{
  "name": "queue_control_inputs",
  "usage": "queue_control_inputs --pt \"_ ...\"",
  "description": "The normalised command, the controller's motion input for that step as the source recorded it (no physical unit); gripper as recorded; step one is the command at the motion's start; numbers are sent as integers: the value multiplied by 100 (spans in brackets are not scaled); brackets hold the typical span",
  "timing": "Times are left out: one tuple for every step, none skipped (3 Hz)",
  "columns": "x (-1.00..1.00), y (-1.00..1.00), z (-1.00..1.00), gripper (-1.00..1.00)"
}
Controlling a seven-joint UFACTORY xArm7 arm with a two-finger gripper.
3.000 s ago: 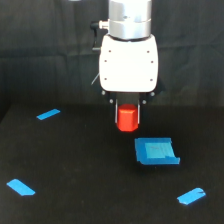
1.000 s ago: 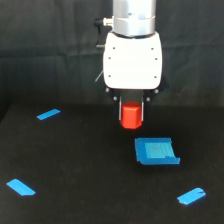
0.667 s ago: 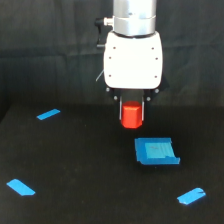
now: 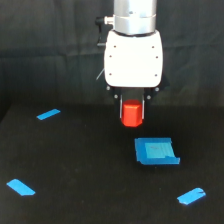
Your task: Pick up the red object from the table
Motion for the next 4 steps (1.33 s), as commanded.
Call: queue_control_inputs --pt "3 -13 6 -100" --pt "-3 -1 4 -100" --pt "-2 -4 2 -100" --pt "-8 3 1 -100"
